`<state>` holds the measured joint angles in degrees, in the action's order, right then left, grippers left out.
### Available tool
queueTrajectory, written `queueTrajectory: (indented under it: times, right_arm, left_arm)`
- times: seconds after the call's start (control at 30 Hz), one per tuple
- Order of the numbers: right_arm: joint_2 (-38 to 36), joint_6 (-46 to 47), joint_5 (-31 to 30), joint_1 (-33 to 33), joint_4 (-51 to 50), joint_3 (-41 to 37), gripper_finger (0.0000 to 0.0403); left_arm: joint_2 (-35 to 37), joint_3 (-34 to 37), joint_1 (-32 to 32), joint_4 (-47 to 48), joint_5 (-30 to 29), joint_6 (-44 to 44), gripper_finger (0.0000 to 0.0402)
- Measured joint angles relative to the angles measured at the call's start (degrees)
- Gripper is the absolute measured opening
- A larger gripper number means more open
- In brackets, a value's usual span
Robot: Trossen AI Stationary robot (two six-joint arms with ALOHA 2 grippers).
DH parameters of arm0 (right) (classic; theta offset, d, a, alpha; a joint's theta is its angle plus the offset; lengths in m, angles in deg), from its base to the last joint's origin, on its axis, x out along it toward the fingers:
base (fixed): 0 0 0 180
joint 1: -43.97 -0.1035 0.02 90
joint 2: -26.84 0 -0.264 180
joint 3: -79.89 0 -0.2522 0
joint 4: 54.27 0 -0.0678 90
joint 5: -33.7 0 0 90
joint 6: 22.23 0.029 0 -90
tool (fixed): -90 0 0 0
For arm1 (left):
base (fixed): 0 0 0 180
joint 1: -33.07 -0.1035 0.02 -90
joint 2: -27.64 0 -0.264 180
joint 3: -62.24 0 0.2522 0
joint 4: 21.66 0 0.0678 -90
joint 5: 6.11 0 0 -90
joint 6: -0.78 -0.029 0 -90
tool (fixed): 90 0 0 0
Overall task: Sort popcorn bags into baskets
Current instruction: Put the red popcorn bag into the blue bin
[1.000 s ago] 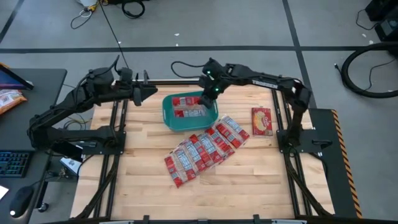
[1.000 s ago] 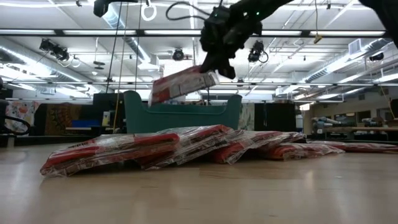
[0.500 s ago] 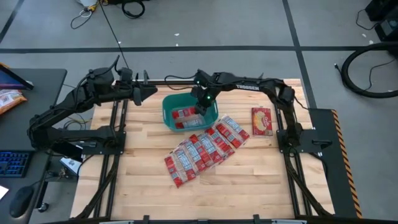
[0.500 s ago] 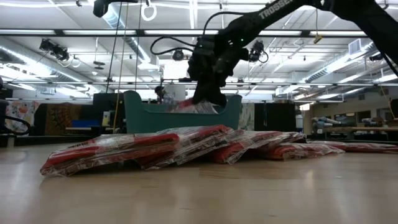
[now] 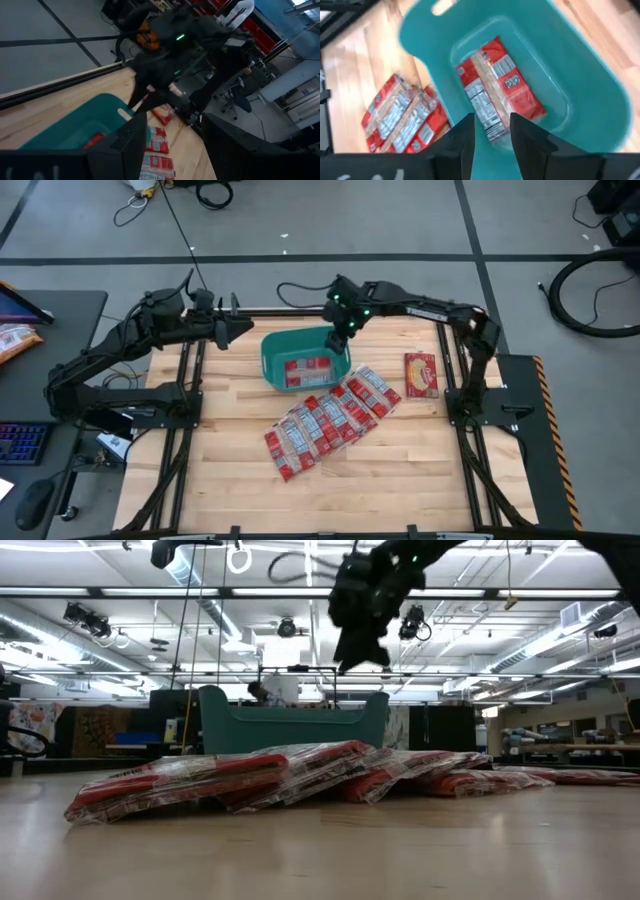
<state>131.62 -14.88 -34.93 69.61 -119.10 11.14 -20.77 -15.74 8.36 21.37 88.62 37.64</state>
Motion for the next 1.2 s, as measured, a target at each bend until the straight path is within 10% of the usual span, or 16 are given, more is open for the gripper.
queueTrajectory:
  times: [0.7,1.2]
  right_arm:
    - [-13.9,0.0,-16.3,-9.2,-29.3,-1.3,0.0126]
    - [-28.3,13.5,-10.8,-5.0,-9.5,-38.7,0.0128]
  left_arm:
    - [-2.2,0.0,0.6,3.6,0.0,-1.5,0.0192]
    - [-2.2,0.0,0.6,3.6,0.0,-2.2,0.0192]
